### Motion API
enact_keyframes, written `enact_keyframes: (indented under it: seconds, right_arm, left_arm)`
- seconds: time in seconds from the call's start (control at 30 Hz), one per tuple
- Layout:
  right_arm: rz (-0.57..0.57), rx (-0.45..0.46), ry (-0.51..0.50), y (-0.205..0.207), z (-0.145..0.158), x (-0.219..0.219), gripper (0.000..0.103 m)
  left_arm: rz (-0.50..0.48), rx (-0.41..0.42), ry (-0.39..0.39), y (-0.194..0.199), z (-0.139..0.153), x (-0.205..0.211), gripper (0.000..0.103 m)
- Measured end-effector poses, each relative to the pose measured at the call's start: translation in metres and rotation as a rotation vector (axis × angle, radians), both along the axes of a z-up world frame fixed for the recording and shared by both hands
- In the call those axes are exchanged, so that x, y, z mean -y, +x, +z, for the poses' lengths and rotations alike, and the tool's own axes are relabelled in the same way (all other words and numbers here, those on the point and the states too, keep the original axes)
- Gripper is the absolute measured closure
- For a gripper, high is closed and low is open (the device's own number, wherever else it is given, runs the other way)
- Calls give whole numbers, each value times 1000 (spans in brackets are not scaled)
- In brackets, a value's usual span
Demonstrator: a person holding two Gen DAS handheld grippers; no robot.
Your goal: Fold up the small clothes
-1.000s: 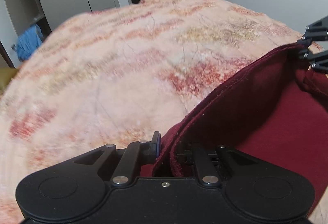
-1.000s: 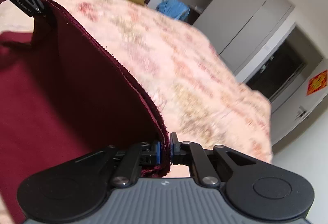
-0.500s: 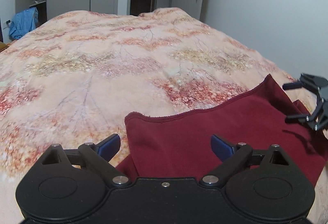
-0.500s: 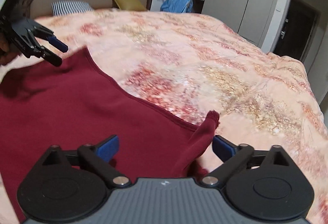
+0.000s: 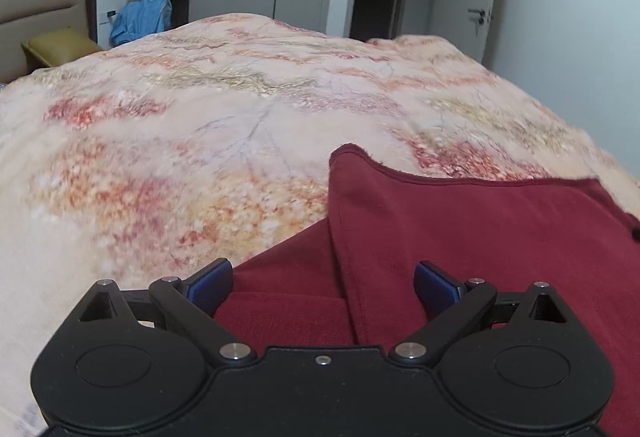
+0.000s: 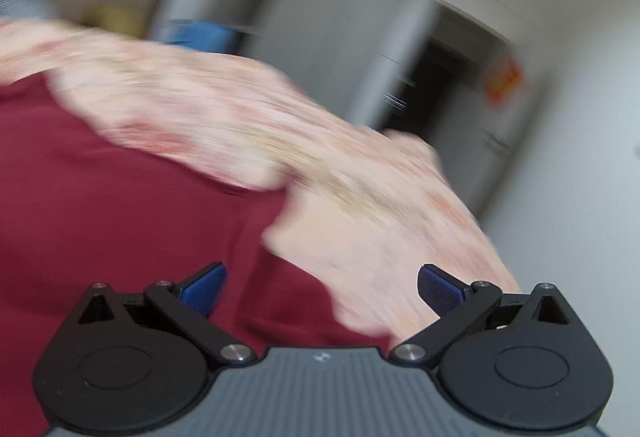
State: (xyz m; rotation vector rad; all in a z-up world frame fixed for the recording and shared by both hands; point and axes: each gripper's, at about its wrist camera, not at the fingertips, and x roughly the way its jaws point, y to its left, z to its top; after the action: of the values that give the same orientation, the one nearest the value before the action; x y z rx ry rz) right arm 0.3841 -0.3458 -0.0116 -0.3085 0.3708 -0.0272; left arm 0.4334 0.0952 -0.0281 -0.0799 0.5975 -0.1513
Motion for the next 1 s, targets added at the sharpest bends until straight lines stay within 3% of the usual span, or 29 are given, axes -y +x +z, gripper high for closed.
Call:
enact_keyframes:
  seconds: [0.07,0.23,0.37,0.57,0.73,0.9,1.0]
  right_arm:
    - [-11,-32,96,5,-6,14,0]
    - [18,-95,87,19,-14,11,0]
    - [39,-124,180,18,-11,24,0]
    - [48,-54,189,-10,15,21,0]
    - [131,5,167,-36,42,-3,0]
    - [207,36,193,-51,59,-35,0]
    - [232,34,209,-58,59,-61,0]
  left_arm:
    - [-1,9,-9,0,-4,0,3]
    - [-8,10,-17,1,-6,0,1]
    - [13,36,39,-10,8,7,1]
    - [73,114,42,-38,43,12,1]
    - [158,138,129,-52,63,13,1]
    - [180,119,80,-73,75,8,1]
    - [237,77,0,-85,76,3,1]
